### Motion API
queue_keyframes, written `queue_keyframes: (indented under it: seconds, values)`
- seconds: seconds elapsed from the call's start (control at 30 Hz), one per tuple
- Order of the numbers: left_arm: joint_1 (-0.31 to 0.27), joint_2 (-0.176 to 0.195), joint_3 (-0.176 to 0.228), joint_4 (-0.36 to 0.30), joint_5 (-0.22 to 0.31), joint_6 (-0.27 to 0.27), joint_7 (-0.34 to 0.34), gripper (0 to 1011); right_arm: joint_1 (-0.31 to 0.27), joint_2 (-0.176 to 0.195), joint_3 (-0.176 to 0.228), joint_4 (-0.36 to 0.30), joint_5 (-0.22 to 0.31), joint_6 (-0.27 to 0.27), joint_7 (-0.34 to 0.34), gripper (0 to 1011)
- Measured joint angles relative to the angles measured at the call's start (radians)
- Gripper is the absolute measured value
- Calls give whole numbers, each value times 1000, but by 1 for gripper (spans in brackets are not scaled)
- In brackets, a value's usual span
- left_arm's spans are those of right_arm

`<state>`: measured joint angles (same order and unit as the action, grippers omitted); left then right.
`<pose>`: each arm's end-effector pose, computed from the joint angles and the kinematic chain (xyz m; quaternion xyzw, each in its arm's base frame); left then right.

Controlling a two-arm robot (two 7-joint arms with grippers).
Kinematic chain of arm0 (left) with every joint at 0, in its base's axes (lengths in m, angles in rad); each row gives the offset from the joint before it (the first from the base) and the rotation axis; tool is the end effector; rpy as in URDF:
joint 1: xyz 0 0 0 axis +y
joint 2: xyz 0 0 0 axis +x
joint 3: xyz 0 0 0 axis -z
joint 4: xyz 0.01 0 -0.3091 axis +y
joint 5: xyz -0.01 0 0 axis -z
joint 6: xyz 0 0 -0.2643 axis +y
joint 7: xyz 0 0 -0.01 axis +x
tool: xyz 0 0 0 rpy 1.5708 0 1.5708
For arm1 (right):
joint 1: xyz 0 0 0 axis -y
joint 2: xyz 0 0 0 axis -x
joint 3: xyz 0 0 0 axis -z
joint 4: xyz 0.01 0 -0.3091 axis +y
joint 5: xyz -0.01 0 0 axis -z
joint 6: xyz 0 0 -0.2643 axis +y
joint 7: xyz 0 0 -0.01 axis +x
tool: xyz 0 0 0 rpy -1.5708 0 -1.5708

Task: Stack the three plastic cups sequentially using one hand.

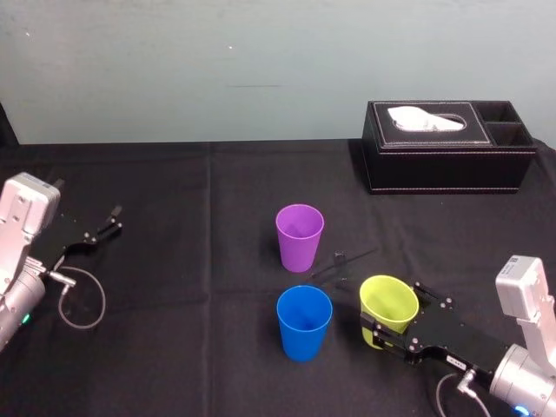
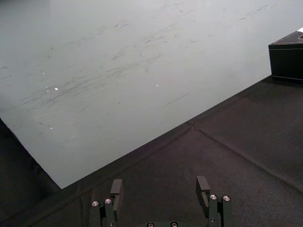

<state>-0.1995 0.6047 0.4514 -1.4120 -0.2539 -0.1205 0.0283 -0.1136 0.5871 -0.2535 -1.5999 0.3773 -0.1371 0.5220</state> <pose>0.3191 0.1053 -0.3092 0.1415 -0.1325 0.5799 0.7913 0.2399 -0.1127 -0.3265 -0.0919 -0.0136 -0.3813 0.9198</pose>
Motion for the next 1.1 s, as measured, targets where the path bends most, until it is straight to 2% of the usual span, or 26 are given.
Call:
queue_keyframes:
  seconds: [0.1,0.23,0.47,0.6,0.63,0.87,0.97,1.03,1.1]
  values:
    - [0,0,0,0,0,0,0,1010,-7,4,8,-21,5,5,-4,743]
    - [0,0,0,0,0,0,0,1010,-17,14,30,-62,39,21,-3,743]
    - [0,0,0,0,0,0,0,1010,-16,43,69,-155,106,88,-4,743]
    - [0,0,0,0,0,0,0,1010,9,56,72,-185,130,136,-10,743]
    - [0,0,0,0,0,0,0,1010,23,61,69,-192,136,156,-16,743]
    - [0,0,0,0,0,0,0,1010,88,65,40,-206,134,205,-38,743]
    - [0,0,0,0,0,0,0,1010,144,53,8,-199,126,233,-49,743]
    - [0,0,0,0,0,0,0,1010,156,49,1,-195,124,238,-51,743]
    - [0,0,0,0,0,0,0,1010,203,32,-29,-177,112,262,-62,743]
